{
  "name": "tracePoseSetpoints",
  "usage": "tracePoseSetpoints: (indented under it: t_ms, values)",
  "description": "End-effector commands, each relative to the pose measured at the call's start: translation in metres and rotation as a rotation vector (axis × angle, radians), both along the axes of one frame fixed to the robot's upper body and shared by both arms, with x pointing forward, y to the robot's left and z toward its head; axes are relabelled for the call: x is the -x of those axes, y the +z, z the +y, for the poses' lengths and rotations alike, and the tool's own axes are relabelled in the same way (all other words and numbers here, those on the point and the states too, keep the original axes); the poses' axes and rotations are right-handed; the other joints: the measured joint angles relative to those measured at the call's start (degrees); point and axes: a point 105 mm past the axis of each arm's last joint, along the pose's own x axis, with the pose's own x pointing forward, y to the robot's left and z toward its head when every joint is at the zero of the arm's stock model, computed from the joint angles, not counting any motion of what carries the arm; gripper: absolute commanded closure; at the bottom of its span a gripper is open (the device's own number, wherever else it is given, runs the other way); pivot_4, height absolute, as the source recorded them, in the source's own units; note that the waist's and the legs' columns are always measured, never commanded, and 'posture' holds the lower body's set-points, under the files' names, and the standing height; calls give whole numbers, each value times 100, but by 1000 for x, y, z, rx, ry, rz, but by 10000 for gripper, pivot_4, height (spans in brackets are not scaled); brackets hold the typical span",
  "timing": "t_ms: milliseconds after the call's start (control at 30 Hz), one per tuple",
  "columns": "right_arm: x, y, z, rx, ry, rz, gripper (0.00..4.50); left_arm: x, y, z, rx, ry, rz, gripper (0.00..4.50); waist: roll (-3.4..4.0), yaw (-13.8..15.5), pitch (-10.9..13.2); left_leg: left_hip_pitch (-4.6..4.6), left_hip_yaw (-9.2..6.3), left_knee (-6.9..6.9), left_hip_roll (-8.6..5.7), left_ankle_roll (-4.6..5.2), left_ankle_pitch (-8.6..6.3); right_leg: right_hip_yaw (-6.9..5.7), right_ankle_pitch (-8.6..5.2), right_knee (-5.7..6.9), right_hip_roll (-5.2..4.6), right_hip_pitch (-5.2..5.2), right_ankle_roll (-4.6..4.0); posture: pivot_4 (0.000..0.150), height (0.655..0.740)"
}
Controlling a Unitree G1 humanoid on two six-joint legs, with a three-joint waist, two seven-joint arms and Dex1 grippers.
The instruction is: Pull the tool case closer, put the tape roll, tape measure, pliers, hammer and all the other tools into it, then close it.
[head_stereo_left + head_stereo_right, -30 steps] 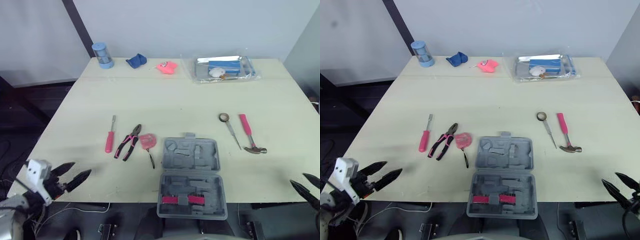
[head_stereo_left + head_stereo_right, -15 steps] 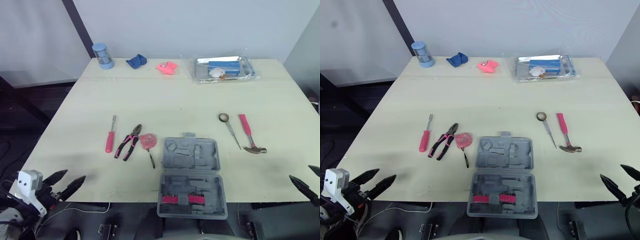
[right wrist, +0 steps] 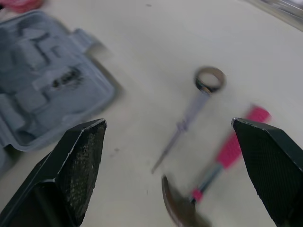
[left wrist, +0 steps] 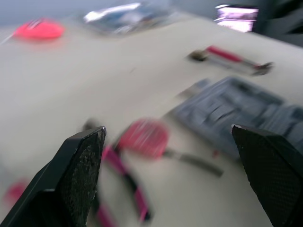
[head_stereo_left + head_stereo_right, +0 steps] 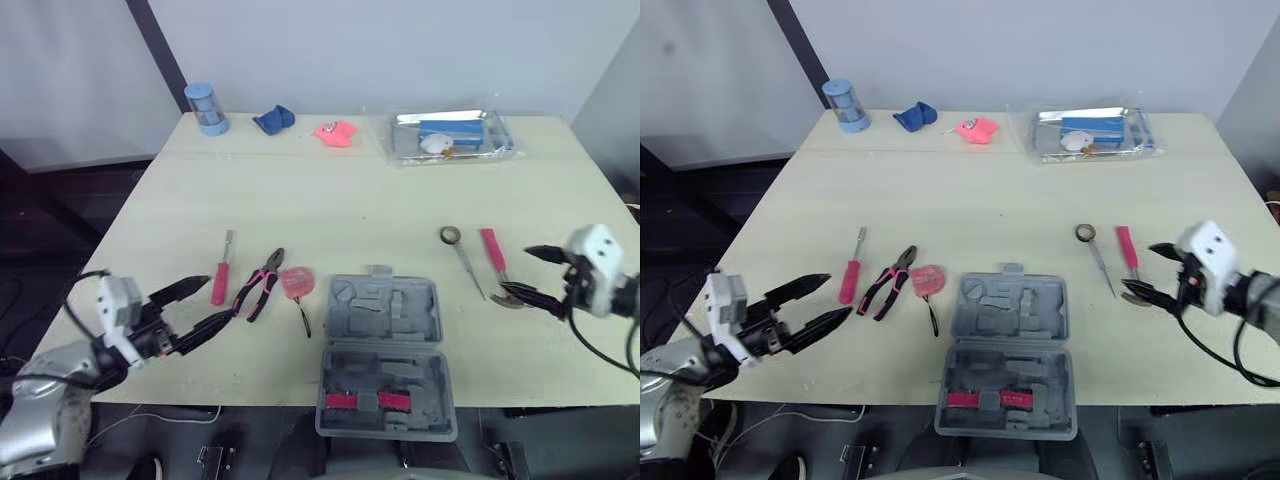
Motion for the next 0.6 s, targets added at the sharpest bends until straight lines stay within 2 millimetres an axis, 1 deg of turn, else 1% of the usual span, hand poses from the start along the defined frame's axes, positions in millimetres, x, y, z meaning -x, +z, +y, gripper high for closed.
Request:
tracePoseSetpoints:
  t_ms: [33,133,233,367,600]
  values:
    - [-12,-2,4,94,67,28,359,2,13,-16,-4,-72,-47,0,4,16,3,-2,-3,-2,0,0,0,-1,0,-1,0,0,0,1500,7400]
    - [-32,-8,18,190,124,94,359,2,22,-34,9,-128,-77,0,7,0,8,-6,-3,-5,0,0,0,-1,0,-2,1,-8,-1,1500,7400]
    - [-49,-13,25,280,141,120,359,4,26,-43,26,-151,-84,0,12,0,13,-8,-1,-2,-1,0,0,1,1,0,0,-11,0,1500,7400]
    - [-72,-16,30,333,125,134,359,7,28,-50,41,-173,-75,0,14,24,16,-16,-8,-5,-1,-1,0,-5,1,-3,-1,-15,-1,1500,7400]
    - [-99,-22,41,442,120,158,359,14,30,-57,78,-182,-68,0,18,-4,20,-16,-7,-5,-4,-1,1,-5,1,0,-1,-19,-2,1500,7400]
